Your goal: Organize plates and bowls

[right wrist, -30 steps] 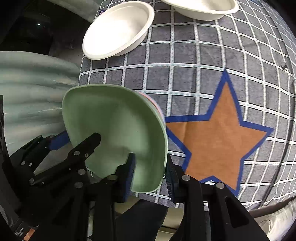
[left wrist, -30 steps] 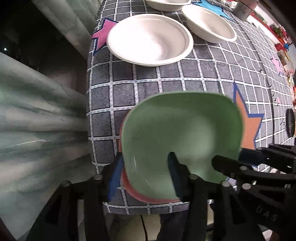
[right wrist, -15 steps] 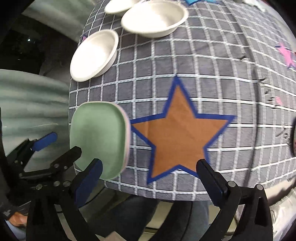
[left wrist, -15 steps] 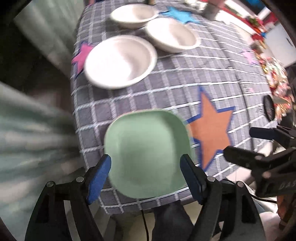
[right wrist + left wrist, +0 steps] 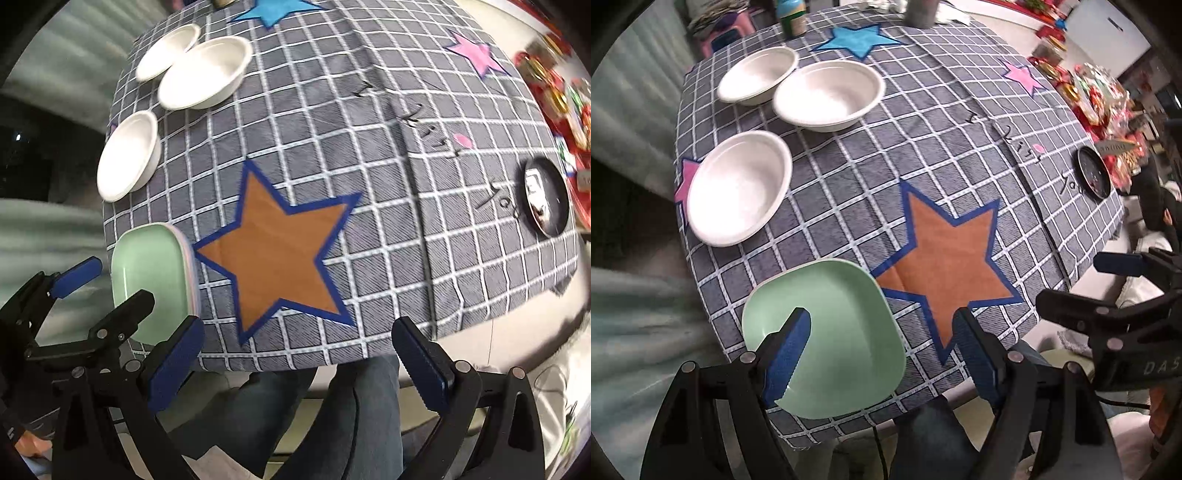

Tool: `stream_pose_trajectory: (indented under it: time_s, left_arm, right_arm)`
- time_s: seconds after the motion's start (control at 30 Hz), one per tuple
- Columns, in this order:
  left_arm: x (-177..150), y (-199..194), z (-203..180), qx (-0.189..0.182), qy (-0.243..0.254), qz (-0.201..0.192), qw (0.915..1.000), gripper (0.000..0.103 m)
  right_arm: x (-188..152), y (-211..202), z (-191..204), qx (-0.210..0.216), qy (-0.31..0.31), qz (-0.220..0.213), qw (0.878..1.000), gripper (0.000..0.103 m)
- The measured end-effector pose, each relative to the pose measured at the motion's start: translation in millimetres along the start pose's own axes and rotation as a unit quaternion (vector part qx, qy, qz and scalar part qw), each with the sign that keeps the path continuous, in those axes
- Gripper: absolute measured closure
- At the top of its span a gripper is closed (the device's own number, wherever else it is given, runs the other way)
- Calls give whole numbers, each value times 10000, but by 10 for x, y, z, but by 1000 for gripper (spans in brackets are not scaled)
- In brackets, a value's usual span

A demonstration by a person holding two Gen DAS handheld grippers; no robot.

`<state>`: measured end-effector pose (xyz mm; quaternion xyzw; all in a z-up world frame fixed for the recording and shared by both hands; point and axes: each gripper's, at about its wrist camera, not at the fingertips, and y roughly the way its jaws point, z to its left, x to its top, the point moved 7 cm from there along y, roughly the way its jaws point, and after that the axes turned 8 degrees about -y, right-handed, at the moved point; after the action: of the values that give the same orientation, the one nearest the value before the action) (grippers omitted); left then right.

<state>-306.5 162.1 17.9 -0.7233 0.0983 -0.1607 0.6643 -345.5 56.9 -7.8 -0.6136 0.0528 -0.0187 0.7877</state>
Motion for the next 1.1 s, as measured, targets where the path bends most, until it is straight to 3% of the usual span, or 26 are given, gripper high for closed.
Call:
stream_pose_trajectory:
  time_s: [0.07, 0.13, 1.1]
  left_arm:
    - [6, -18, -35, 27, 45, -24, 10000, 21]
    - [6, -11, -45, 47, 34, -4, 10000, 21]
    - [7, -8, -238, 77, 310, 25, 9995, 21]
  right_arm:
    - [-76, -192, -288, -28, 68, -15, 10000, 1]
    - [-101, -227, -334, -30, 77, -23, 10000, 1]
    - [-270, -384, -528, -110, 358, -85, 9993, 1]
